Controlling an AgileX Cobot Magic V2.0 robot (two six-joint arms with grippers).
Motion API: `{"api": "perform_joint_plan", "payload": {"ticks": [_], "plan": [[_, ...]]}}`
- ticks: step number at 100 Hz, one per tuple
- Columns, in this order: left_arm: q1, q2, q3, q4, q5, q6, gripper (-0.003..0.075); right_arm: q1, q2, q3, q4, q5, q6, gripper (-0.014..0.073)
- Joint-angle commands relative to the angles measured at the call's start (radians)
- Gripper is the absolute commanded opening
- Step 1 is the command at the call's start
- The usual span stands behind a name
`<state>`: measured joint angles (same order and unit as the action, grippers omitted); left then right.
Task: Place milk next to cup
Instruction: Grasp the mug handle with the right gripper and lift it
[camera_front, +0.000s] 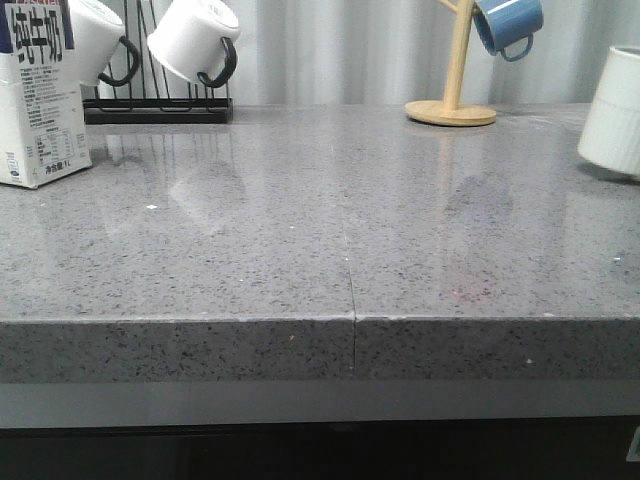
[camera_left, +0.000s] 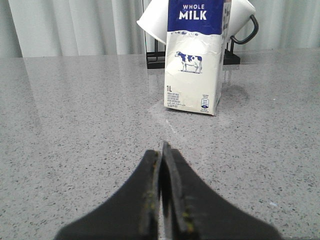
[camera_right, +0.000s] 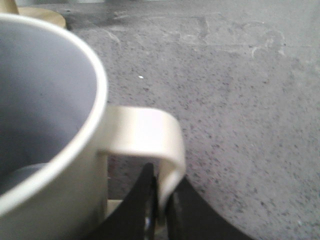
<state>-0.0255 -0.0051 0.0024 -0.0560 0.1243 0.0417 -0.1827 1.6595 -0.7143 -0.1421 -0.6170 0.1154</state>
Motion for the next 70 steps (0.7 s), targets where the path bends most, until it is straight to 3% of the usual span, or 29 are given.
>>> {"api": "perform_joint_plan", "payload": {"ticks": [1, 42, 70], "plan": [[0.001, -0.026, 0.04, -0.002, -0.084, -0.006, -0.0021, 0.041, -0.097, -0.02, -0.025, -0.047, 0.022, -0.0074], [0.001, -0.026, 0.04, -0.002, -0.084, -0.006, -0.0021, 0.43, -0.142, -0.069, -0.021, 0.07, 0.031, -0.0074], [0.001, -0.026, 0.04, -0.002, -0.084, -0.006, -0.0021, 0.58, -0.008, -0.192, -0.021, 0.098, 0.031, -0.0072]]}}
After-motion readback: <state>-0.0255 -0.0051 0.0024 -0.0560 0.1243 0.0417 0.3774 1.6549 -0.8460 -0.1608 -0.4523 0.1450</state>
